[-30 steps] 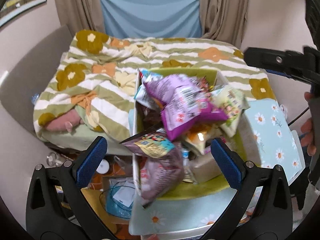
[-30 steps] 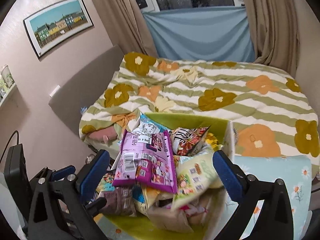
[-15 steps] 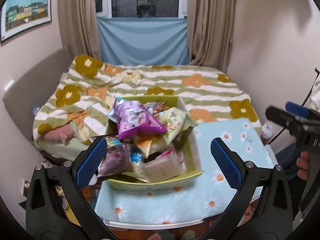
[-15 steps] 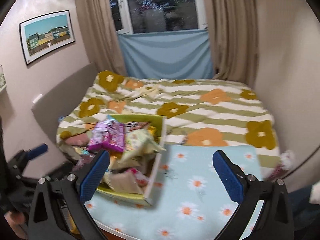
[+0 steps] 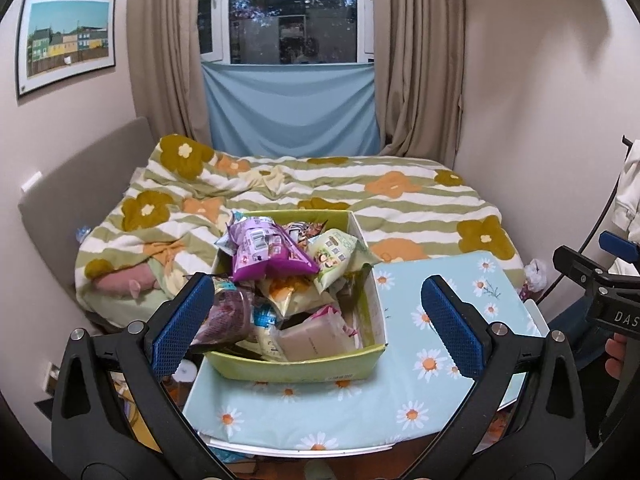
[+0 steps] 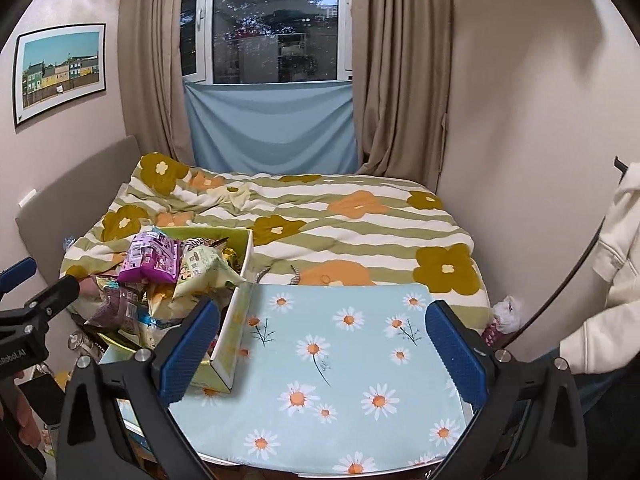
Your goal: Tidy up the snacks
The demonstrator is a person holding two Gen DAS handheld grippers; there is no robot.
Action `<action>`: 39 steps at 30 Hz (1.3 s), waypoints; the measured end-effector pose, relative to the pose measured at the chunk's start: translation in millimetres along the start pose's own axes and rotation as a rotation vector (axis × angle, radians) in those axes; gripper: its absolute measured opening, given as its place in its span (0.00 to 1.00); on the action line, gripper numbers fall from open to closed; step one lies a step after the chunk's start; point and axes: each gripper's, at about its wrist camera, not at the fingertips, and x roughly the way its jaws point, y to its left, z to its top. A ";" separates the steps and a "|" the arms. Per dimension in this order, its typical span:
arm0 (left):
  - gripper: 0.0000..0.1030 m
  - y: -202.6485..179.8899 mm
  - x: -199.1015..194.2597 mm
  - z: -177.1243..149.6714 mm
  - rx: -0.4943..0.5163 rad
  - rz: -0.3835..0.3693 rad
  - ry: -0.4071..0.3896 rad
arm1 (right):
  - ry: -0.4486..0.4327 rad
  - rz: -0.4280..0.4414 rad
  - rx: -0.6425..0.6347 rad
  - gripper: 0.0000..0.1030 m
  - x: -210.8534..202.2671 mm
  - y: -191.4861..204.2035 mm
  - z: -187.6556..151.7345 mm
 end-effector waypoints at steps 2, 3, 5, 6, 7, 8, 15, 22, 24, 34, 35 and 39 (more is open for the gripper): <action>1.00 -2.1 -0.9 -0.7 0.002 0.000 -0.002 | -0.001 -0.006 0.008 0.99 -2.6 -3.3 -2.6; 1.00 -3.0 -1.0 -0.3 0.003 0.000 -0.002 | -0.001 -0.011 0.012 0.99 -3.9 -5.0 -2.9; 1.00 -4.9 -1.7 -0.3 0.005 -0.002 -0.004 | 0.001 -0.017 0.020 0.99 -4.6 -8.0 -4.6; 1.00 -5.3 -1.6 -0.2 0.007 -0.003 -0.005 | 0.001 -0.019 0.023 0.99 -6.1 -9.7 -5.7; 1.00 -5.9 -1.2 0.6 0.009 -0.002 -0.005 | 0.001 -0.021 0.025 0.99 -6.8 -11.4 -6.0; 1.00 -7.1 -1.2 0.7 0.011 -0.001 -0.007 | 0.000 -0.023 0.027 0.99 -7.5 -11.6 -6.7; 1.00 -12.2 -2.4 -2.1 0.019 -0.001 -0.007 | -0.004 -0.020 0.036 0.99 -9.1 -14.1 -7.9; 1.00 -13.1 -3.0 -2.0 0.019 0.004 -0.008 | -0.003 -0.021 0.041 0.99 -11.8 -17.8 -7.2; 1.00 -14.0 -3.4 -1.5 0.021 0.003 -0.015 | -0.003 -0.018 0.042 0.99 -11.2 -17.2 -7.2; 1.00 -16.7 -1.1 1.0 0.032 -0.002 -0.017 | 0.000 -0.028 0.056 0.99 -11.2 -25.0 -7.9; 1.00 -17.0 -0.1 1.4 0.033 -0.003 -0.016 | 0.001 -0.028 0.056 0.99 -11.1 -25.6 -8.0; 1.00 -16.9 0.1 0.7 0.034 -0.006 -0.013 | 0.004 -0.032 0.059 0.99 -11.5 -24.4 -7.1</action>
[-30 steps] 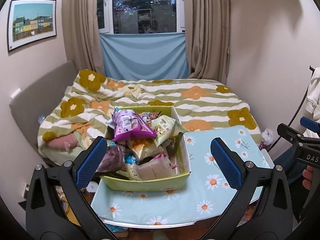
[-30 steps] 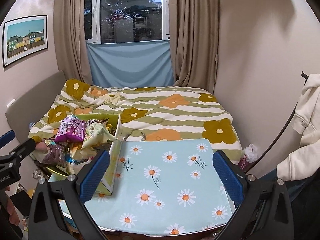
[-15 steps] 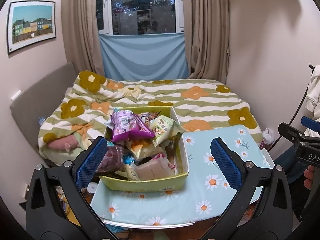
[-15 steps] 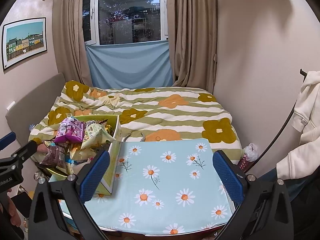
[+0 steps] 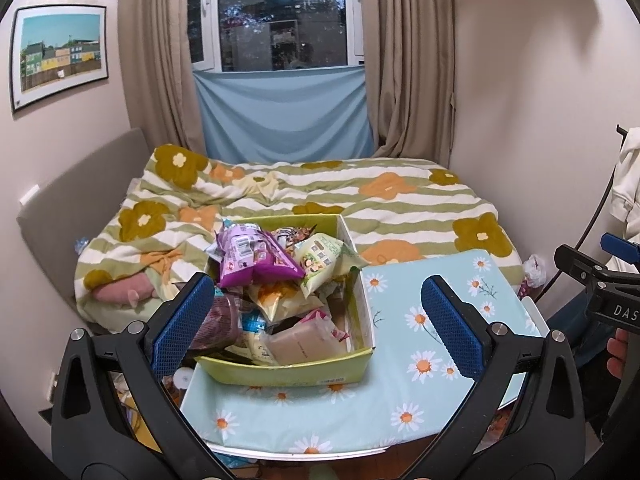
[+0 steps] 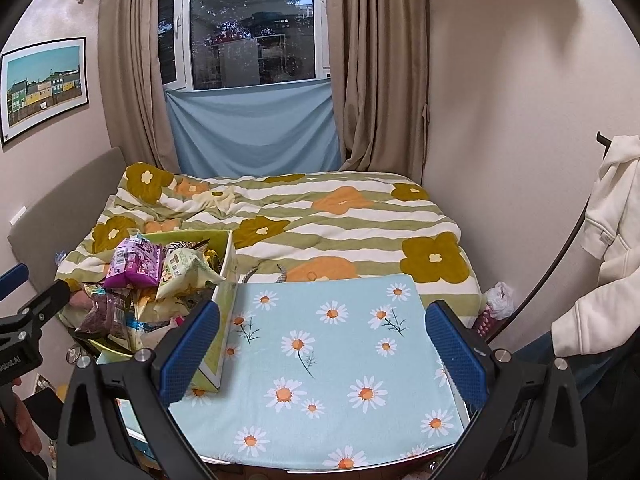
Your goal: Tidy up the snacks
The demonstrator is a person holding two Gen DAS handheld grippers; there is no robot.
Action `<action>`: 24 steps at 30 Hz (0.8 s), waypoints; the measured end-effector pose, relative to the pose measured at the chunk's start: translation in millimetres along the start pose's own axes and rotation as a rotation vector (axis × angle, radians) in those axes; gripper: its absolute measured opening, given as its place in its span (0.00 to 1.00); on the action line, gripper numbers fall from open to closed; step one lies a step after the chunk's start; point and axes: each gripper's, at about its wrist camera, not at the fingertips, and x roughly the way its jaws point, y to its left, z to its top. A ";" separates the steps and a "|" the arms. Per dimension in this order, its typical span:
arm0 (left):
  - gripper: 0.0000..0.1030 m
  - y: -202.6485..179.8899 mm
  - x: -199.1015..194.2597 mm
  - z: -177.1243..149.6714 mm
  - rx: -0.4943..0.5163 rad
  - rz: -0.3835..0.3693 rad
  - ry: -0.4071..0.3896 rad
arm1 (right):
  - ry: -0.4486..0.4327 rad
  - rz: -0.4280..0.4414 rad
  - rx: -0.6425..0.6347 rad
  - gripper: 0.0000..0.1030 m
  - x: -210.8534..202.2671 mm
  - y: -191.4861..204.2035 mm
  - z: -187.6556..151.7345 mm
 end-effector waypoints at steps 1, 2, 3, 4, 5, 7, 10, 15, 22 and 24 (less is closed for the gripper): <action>1.00 -0.1 0.3 0.0 0.000 0.000 0.001 | 0.001 0.000 0.001 0.99 -0.1 -0.1 0.1; 1.00 -0.3 0.0 -0.2 -0.001 0.001 0.001 | 0.000 -0.001 -0.002 0.99 0.2 -0.2 0.0; 1.00 -0.4 0.6 -0.2 -0.001 0.001 0.002 | -0.001 -0.001 -0.002 0.99 0.1 -0.3 -0.1; 1.00 -0.4 0.7 -0.1 -0.001 0.000 0.002 | -0.001 0.000 -0.001 0.99 0.0 -0.4 -0.1; 1.00 -0.5 0.7 0.0 0.000 0.000 0.002 | -0.001 0.000 -0.001 0.99 0.1 -0.1 -0.1; 1.00 -0.6 1.8 -0.4 0.001 0.001 0.004 | 0.001 -0.002 -0.001 0.99 0.7 0.1 -0.4; 1.00 -0.9 3.3 -0.9 0.003 0.002 0.006 | 0.001 -0.001 0.001 0.99 1.0 0.4 -0.1; 1.00 -0.9 4.4 -1.3 0.004 0.002 0.007 | 0.000 0.000 0.001 0.99 1.6 0.0 0.1; 1.00 2.0 7.5 -3.4 0.007 0.003 0.006 | 0.001 0.000 -0.001 0.99 3.5 -0.7 0.5; 1.00 3.4 7.4 -3.6 0.012 0.018 0.000 | 0.001 0.000 0.000 0.99 3.3 -0.7 0.6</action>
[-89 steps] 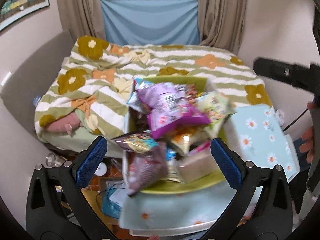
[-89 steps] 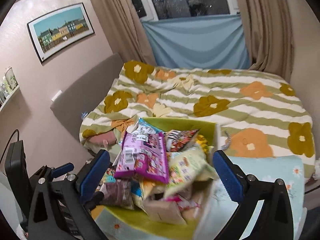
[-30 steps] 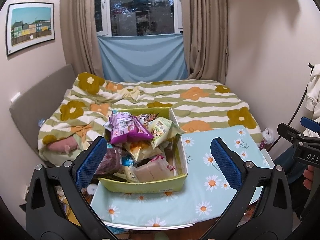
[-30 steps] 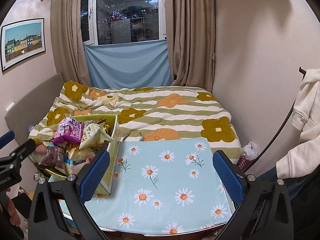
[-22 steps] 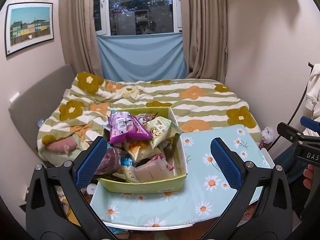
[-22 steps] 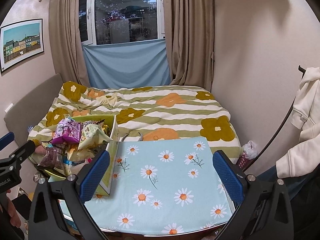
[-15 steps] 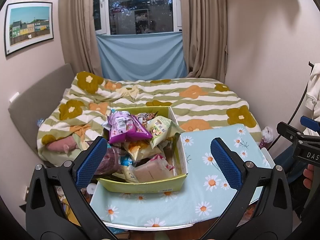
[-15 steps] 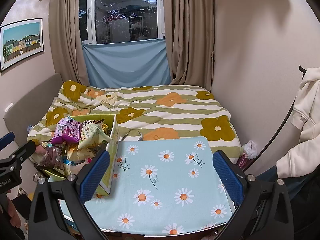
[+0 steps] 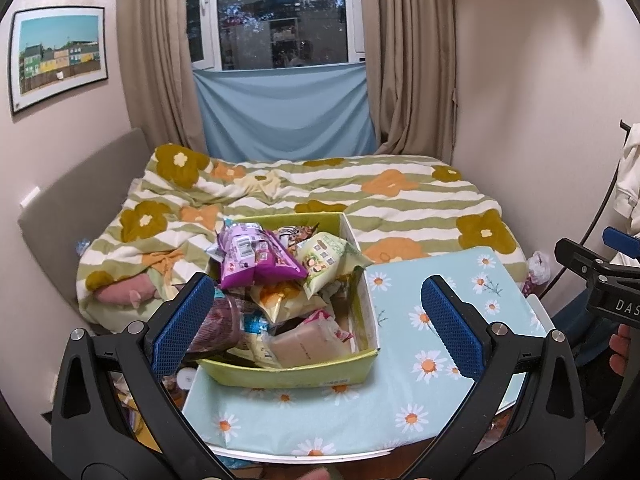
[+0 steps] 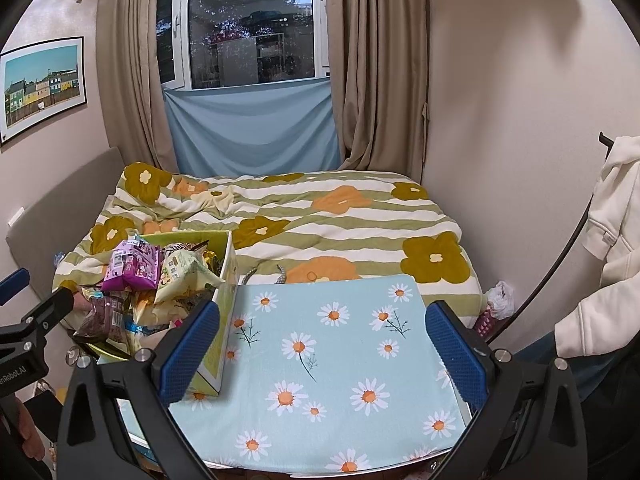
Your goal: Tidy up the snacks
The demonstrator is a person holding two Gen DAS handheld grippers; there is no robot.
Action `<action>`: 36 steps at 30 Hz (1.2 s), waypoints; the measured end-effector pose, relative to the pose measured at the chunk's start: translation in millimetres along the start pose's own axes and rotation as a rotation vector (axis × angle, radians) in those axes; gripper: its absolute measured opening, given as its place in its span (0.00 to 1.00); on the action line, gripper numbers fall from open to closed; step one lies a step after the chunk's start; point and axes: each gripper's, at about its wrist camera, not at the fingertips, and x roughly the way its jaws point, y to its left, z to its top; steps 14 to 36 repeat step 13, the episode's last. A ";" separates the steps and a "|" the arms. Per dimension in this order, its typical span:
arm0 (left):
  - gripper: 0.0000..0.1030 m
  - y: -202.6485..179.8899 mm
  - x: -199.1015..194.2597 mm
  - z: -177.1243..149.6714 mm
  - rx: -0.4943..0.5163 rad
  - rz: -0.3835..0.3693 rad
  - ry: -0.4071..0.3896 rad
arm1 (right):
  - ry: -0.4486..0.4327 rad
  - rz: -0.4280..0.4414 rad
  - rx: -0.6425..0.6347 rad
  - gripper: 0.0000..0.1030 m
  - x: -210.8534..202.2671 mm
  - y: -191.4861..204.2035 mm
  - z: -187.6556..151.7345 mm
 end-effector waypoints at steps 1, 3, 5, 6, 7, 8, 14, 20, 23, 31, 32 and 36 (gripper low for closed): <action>1.00 0.0 0.0 -0.2 0.001 0.007 -0.003 | 0.000 0.001 0.000 0.99 0.1 -0.1 0.0; 1.00 2.0 -1.4 0.4 -0.003 0.012 -0.011 | 0.001 0.000 0.000 0.99 -0.1 0.5 0.0; 1.00 5.0 -1.4 1.2 -0.014 0.004 -0.010 | -0.001 -0.001 0.002 0.99 -0.3 0.6 0.1; 1.00 6.7 -1.2 1.3 -0.017 -0.002 -0.011 | 0.000 -0.001 0.001 0.99 -0.2 0.6 0.2; 1.00 8.2 -1.5 1.3 -0.021 -0.006 -0.015 | 0.000 0.000 0.001 0.99 0.0 0.4 0.3; 1.00 9.5 -1.9 1.2 -0.024 -0.008 -0.018 | -0.001 0.000 0.001 0.99 0.0 0.3 0.2; 1.00 12.6 -2.3 1.9 -0.018 -0.002 -0.025 | 0.000 0.001 0.001 0.99 0.5 0.4 0.4; 1.00 12.6 -2.3 1.9 -0.018 -0.002 -0.025 | 0.000 0.001 0.001 0.99 0.5 0.4 0.4; 1.00 12.6 -2.3 1.9 -0.018 -0.002 -0.025 | 0.000 0.001 0.001 0.99 0.5 0.4 0.4; 1.00 12.6 -2.3 1.9 -0.018 -0.002 -0.025 | 0.000 0.001 0.001 0.99 0.5 0.4 0.4; 1.00 12.6 -2.3 1.9 -0.018 -0.002 -0.025 | 0.000 0.001 0.001 0.99 0.5 0.4 0.4; 1.00 12.6 -2.3 1.9 -0.018 -0.002 -0.025 | 0.000 0.001 0.001 0.99 0.5 0.4 0.4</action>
